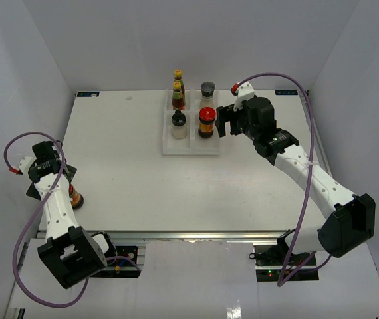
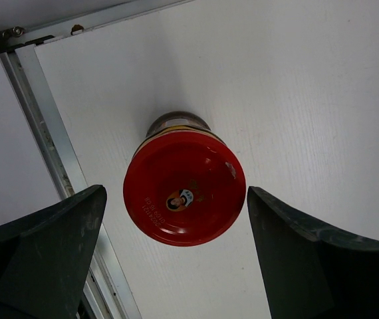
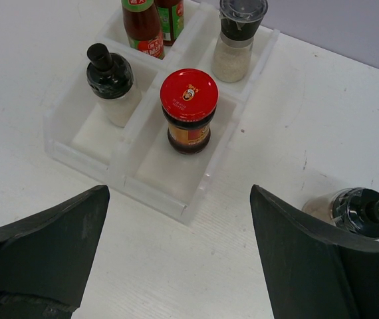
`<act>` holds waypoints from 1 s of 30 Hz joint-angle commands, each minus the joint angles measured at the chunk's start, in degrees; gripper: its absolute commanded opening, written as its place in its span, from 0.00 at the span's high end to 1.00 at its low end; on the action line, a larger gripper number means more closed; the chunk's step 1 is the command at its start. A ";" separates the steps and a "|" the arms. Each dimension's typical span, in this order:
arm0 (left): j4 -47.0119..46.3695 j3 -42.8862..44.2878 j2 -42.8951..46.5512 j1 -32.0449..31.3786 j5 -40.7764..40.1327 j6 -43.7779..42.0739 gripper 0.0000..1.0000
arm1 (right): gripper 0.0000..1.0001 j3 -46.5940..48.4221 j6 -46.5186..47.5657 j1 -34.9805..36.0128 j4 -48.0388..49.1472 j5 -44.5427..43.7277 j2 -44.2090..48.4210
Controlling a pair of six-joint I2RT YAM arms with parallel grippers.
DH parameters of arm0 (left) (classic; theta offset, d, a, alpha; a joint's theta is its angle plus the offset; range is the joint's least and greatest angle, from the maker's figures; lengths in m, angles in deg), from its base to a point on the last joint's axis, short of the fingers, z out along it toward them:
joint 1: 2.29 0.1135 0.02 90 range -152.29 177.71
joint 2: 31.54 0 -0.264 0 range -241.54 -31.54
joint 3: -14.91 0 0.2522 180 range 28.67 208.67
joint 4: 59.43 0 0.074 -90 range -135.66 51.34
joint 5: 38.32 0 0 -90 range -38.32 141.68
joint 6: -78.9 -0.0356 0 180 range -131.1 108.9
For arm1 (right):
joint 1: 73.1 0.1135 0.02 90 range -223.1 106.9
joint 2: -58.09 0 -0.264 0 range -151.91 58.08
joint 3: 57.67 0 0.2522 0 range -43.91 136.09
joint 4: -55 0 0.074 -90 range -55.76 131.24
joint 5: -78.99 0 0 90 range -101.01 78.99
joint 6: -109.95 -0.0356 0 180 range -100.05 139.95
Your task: Organize the condiment bottles
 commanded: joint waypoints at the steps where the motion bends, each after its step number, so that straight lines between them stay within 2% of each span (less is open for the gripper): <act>1: -2.59 -2.53 -0.52 0.61 1.42 2.19 0.02 | 0.07 -0.71 0.75 -0.07 3.39 -1.01 1.30; 7: -4.40 -3.56 -3.09 0.67 1.44 2.80 0.03 | 0.07 -1.09 0.75 -0.12 3.95 -2.10 0.85; 10: -5.65 -3.54 -4.03 0.67 1.50 2.43 0.09 | 0.07 -1.55 0.75 -0.18 4.34 -2.52 0.70; 14: -7.05 -3.97 -4.77 0.67 1.06 1.10 0.23 | 0.07 -1.74 0.75 -0.27 4.41 -2.48 0.35; 17: -8.33 -4.56 -4.57 0.62 1.35 -0.42 0.39 | 0.07 -1.65 0.75 -0.30 4.48 -2.53 0.23; 18: -8.68 -4.67 -4.51 0.67 1.41 -1.27 0.46 | 0.07 -1.65 0.75 -0.36 4.54 -2.53 0.17; 22: -9.64 -4.44 -4.16 0.62 2.42 -3.11 0.94 | 0.07 -1.74 0.75 -0.27 4.31 -2.58 0.08; 23: -9.59 -4.30 -4.10 0.53 2.77 -3.32 0.99 | 0.07 -1.74 0.75 -0.27 4.27 -2.61 0.03; 26: -10.27 -3.84 -3.40 -0.56 5.73 -5.28 1.00 | 0.07 -1.47 0.75 -0.27 4.01 -2.62 0.00; 30: -10.57 -1.91 -1.90 -6.43 8.24 -6.55 1.00 | 0.07 -1.21 0.75 -0.33 3.88 -2.81 0.19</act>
